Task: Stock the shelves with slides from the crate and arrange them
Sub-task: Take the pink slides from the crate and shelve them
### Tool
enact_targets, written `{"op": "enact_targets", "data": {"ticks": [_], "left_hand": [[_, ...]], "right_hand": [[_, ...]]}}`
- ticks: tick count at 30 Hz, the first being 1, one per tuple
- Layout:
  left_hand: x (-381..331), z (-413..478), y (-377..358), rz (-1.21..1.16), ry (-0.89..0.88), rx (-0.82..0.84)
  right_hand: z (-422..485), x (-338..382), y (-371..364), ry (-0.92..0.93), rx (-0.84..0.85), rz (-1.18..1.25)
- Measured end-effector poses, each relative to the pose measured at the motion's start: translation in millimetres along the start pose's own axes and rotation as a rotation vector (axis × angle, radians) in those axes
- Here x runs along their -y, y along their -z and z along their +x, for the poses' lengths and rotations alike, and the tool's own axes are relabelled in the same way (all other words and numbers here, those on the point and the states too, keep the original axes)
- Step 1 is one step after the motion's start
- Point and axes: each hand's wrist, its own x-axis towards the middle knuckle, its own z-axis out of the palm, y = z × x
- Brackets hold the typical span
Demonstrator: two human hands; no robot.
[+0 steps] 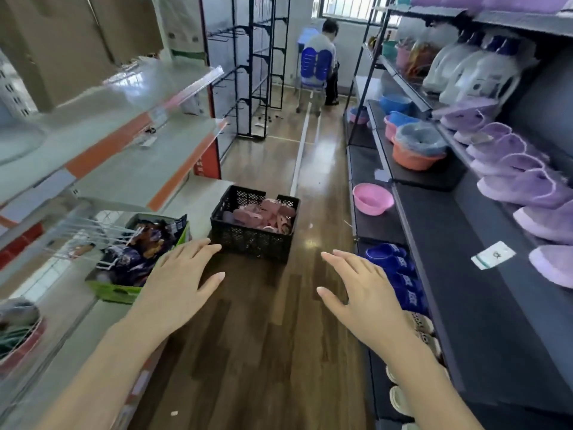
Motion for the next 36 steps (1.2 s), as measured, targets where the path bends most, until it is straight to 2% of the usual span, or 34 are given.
{"op": "enact_targets", "data": {"ticks": [9, 20, 29, 36], "left_hand": [[67.3, 98.1, -9.8, 0.003, 0.086, 0.022], [151.9, 271.2, -8.9, -0.03, -0.024, 0.033], [181.9, 389.3, -32.5, -0.094, -0.034, 0.097], [197.5, 500.5, -46.3, -0.049, 0.014, 0.117]], "right_hand": [[131.1, 14.5, -43.1, 0.075, 0.03, -0.017], [302.3, 35.9, -76.4, -0.005, -0.011, 0.008], [412.4, 5.0, -104.3, -0.067, 0.07, 0.02], [531.6, -32.6, -126.9, -0.057, 0.085, 0.074]]}}
